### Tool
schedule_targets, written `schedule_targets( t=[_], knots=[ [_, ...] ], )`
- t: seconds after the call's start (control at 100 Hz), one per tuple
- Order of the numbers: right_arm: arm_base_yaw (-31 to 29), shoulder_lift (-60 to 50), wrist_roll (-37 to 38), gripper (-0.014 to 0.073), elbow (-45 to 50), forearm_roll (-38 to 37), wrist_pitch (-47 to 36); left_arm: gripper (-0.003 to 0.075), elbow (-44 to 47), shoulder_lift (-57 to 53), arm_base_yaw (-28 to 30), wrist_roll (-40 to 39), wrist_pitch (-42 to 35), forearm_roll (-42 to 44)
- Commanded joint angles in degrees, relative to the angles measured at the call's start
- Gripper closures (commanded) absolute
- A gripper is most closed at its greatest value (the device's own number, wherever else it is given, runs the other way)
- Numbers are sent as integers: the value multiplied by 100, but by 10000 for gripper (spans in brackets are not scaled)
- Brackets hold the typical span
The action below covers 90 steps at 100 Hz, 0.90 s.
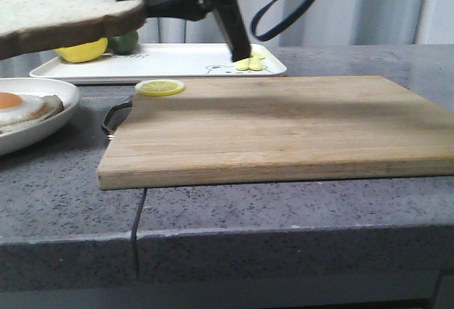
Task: Place bread and move sandwich to tray
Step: 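Carry the bread with the right gripper onto the egg toast and release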
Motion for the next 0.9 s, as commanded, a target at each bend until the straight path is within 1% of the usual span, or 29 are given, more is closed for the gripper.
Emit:
schedule_targets(
  t=[0.0,0.2,0.34,0.41,0.48,0.49,0.5,0.6,0.67,0.75,0.89],
  knots=[
    [282,11,-221,654,-403,596,-36,740,-206,105,-29,-39,-470,10],
    [875,580,-221,654,-1061,625,-735,740,-206,105,-29,-39,-470,10],
    [1011,835,-221,653,-1306,625,-880,740,-206,105,-29,-39,-470,10],
    [1008,896,-286,634,-1312,625,-893,740,-206,105,-29,-39,-470,10],
    [991,945,-412,570,-1312,618,-838,740,-206,105,-29,-39,-470,10],
    [994,952,-420,542,-1312,618,-822,740,-206,105,-29,-39,-470,0],
    [987,960,-420,542,-1312,618,-810,740,-206,105,-29,-39,-470,0],
    [976,967,-420,389,-1312,610,-783,740,-215,105,-29,-39,-482,-175],
    [976,967,-438,316,-1312,604,-795,740,-244,105,-29,-39,-492,-191],
    [976,967,-601,284,-1312,560,-862,740,-341,105,-29,-39,-389,-191],
    [976,948,-922,285,-1312,512,-967,740,-668,132,-29,-39,63,-115]
  ],
)
